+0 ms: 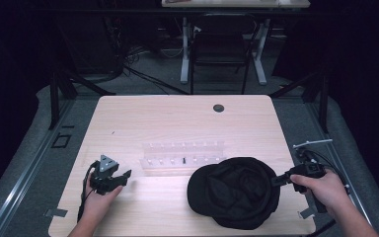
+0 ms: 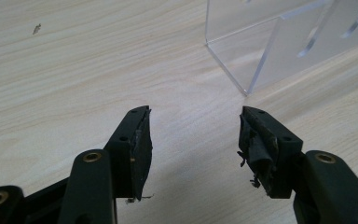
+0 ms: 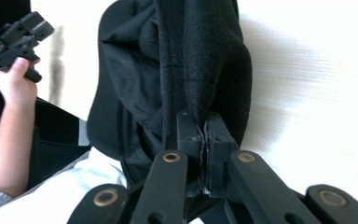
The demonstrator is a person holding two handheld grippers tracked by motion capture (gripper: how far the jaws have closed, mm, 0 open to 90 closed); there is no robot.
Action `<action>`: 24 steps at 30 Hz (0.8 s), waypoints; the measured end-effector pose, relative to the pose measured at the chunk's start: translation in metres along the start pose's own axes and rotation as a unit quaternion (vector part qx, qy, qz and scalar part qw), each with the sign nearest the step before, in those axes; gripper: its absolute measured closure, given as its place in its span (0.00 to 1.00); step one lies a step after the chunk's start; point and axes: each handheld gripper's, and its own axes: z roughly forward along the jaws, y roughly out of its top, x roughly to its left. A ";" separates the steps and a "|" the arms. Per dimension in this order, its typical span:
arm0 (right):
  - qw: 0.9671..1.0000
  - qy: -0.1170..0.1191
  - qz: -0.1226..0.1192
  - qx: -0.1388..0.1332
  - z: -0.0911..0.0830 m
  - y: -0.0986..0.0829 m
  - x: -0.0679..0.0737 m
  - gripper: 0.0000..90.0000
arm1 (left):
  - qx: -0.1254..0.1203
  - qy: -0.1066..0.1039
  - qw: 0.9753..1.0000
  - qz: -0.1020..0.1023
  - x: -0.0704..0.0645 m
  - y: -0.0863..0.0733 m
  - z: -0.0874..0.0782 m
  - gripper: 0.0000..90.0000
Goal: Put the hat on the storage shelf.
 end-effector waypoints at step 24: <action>0.999 0.009 -0.040 -0.024 -0.028 0.005 0.058 0.98 | 0.000 0.000 1.000 -0.001 0.000 0.000 0.000 0.49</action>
